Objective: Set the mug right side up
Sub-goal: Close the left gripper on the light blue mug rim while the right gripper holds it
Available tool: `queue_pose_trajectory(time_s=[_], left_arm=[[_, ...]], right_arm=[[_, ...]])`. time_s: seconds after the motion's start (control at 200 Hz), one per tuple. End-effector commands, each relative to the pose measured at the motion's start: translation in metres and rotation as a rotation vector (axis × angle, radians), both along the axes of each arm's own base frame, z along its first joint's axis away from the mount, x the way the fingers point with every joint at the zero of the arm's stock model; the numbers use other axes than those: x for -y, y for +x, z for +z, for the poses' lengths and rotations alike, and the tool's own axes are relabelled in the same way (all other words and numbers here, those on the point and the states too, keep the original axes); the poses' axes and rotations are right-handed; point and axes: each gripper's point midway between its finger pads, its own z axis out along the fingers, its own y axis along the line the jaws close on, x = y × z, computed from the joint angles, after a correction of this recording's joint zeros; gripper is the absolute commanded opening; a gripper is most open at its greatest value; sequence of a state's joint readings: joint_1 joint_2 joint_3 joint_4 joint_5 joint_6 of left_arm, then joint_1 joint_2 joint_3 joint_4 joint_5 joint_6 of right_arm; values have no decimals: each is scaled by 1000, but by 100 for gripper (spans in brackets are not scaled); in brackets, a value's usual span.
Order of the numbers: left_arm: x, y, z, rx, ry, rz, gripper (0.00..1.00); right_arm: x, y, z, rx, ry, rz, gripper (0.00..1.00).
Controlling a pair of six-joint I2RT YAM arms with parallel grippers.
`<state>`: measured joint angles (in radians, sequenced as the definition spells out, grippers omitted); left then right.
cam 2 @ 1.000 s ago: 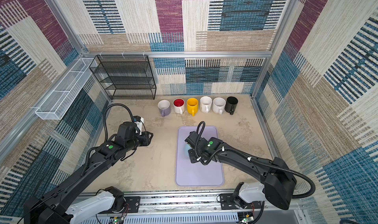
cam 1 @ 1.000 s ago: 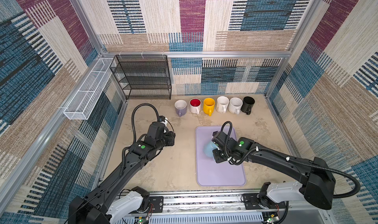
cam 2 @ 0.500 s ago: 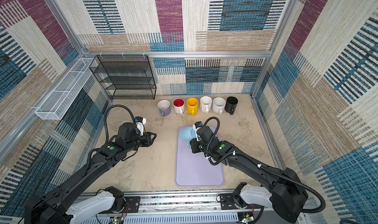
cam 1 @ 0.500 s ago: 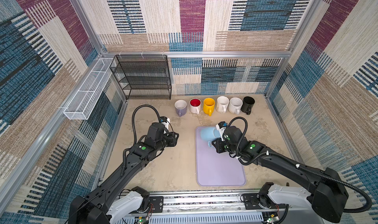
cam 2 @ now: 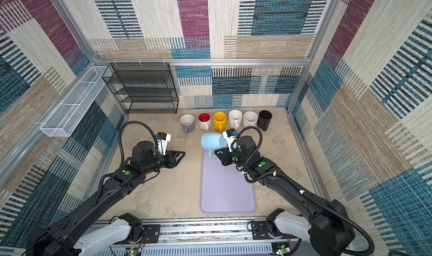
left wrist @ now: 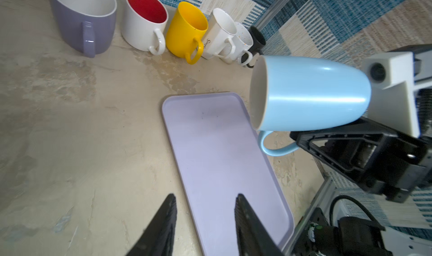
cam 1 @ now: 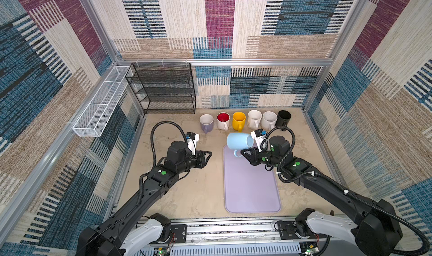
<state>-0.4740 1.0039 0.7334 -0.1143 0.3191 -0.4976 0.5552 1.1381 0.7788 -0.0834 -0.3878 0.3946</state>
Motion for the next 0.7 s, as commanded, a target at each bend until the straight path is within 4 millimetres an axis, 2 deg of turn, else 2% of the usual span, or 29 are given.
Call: queue_pose_trajectory(time_s=[0.0, 0.306, 0.501, 0.546, 0.691], left_arm=[[16, -3, 22, 44, -115, -63, 42], [44, -21, 44, 129, -207, -223, 42], [57, -34, 57, 196, -246, -307, 43], [62, -43, 61, 210, -259, -355, 43], [68, -49, 65, 243, -253, -382, 44]], right_arm=[[-16, -2, 53, 162, 136, 103, 0], [-27, -23, 85, 256, 220, 256, 0], [-31, -33, 97, 293, 249, 324, 0], [-31, -36, 100, 304, 257, 339, 0], [-35, -42, 108, 332, 282, 389, 0]])
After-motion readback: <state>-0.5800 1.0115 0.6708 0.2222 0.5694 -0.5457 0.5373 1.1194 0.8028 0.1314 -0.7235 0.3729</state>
